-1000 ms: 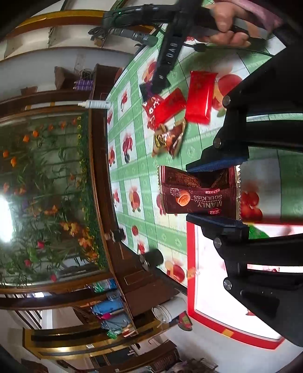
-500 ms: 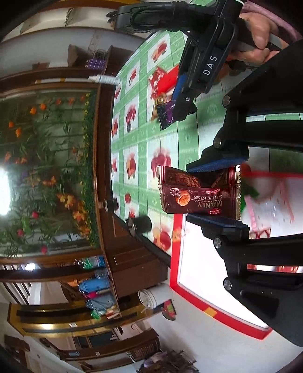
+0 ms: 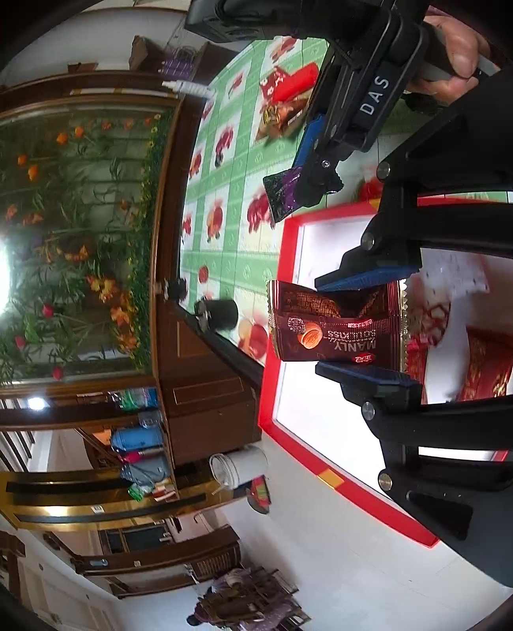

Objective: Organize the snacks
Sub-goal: 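Carry the brown and purple packets over the white tray and open both tools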

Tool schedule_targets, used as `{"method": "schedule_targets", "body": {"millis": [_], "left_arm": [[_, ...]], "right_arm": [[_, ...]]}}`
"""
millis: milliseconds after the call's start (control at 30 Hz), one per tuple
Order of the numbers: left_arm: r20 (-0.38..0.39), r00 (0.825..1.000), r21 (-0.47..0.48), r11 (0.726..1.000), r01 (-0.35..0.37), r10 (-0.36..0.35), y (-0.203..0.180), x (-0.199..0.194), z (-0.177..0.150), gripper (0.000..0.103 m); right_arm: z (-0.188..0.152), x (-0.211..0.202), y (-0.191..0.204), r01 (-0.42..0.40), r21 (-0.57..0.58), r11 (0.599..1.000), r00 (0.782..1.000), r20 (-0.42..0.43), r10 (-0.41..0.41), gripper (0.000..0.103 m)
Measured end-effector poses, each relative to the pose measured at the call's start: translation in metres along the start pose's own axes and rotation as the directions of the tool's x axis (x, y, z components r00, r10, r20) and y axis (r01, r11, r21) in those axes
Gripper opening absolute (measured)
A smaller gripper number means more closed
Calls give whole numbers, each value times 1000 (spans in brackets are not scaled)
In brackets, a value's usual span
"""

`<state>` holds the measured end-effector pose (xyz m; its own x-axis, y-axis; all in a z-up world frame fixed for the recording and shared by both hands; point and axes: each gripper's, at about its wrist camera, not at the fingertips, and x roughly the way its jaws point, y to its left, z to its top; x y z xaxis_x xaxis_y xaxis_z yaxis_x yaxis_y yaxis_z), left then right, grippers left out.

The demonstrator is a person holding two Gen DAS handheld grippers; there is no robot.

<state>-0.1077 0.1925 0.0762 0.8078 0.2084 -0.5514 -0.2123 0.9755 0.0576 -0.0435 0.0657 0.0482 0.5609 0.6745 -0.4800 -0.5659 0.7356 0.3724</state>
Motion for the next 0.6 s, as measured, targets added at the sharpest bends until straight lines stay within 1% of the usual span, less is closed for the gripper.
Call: {"method": "schedule_targets", "body": {"millis": [300,600], "left_arm": [[-25,999,-20,999,-42,41,15,10,-7,33],[-77,992,-69,992,-102,97,34,24,-12,34]], "right_arm": [[-7,22,27,-52,-46,998,998,-50,50,32],[-10,29,30,-67,-65,996,994,-88,61,36]]}}
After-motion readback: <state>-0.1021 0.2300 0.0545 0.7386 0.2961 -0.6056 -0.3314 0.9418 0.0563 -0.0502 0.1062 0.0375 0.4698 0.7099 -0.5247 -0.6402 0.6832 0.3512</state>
